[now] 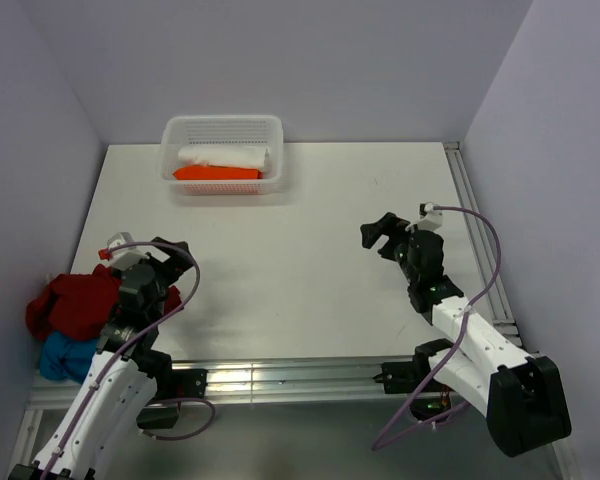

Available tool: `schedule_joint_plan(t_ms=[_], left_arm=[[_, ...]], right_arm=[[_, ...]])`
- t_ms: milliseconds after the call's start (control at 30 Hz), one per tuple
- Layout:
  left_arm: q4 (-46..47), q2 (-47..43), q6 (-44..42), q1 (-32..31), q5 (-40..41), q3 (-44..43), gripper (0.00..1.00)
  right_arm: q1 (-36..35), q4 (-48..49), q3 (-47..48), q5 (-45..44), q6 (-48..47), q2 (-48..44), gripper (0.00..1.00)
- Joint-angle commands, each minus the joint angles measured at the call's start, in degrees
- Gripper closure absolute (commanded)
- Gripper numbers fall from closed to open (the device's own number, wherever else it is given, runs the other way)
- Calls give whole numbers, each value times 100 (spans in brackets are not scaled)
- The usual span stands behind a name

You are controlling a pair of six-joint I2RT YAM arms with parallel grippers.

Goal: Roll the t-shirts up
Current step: Grab a tshirt with the left arm

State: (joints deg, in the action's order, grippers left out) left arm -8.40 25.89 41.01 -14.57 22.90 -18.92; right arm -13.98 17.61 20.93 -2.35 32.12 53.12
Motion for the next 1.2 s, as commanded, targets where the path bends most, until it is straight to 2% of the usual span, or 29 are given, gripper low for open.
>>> schedule_joint_plan(t_ms=[0, 100, 167, 267, 300, 333, 367, 467, 533, 567, 633, 700, 733, 767, 867, 1067, 1167], left_arm=[[-125, 56, 282, 7, 241, -103, 1], [-993, 346, 1335, 7, 601, -636, 1], [-1486, 671, 1671, 7, 786, -1094, 1], [-2812, 1277, 2425, 7, 1705, -2480, 1], [-3538, 1461, 2577, 7, 1892, -2729, 0], [-4511, 1941, 3013, 15, 2390, -3375, 0], [-4521, 2085, 3018, 15, 2395, -3382, 0], [-5413, 2385, 3474, 59, 2841, -3961, 1], [-5470, 2377, 3475, 103, 2957, -4023, 0], [-5183, 2255, 3344, 190, 2984, -3962, 1], [-4751, 2123, 2642, 383, 2853, -3690, 0], [-4539, 2008, 2308, 1093, 2484, -3523, 1], [-4495, 1990, 2219, 1662, 2387, -3479, 1], [-4468, 1999, 2166, 1859, 2317, -3444, 0], [-4766, 2183, 2437, 2265, 2202, -3434, 1], [-5364, 2657, 3358, 2441, 2167, -3311, 1], [-5583, 2956, 3500, 2494, 2105, -3346, 3]], right_arm=[[9, 340, -98, 33, 22, -179, 0], [18, 349, -107, 50, 40, -153, 0], [18, 401, -89, 103, 49, -92, 0], [9, 375, -36, 77, 84, 66, 0], [18, 358, -27, 77, 84, 93, 0], [18, 401, -53, 120, 101, 93, 0], [18, 402, -71, 121, 93, 93, 0], [18, 533, -124, 182, 110, 102, 0], [18, 577, -133, 200, 128, 145, 0], [18, 586, -133, 209, 145, 163, 0], [18, 612, -133, 209, 146, 233, 0], [9, 639, -133, 339, 154, 286, 0], [18, 682, -142, 349, 137, 295, 0], [18, 700, -142, 358, 145, 312, 0], [18, 700, -107, 367, 154, 392, 0], [18, 656, -115, 358, 154, 365, 0], [9, 700, -115, 384, 154, 400, 0]])
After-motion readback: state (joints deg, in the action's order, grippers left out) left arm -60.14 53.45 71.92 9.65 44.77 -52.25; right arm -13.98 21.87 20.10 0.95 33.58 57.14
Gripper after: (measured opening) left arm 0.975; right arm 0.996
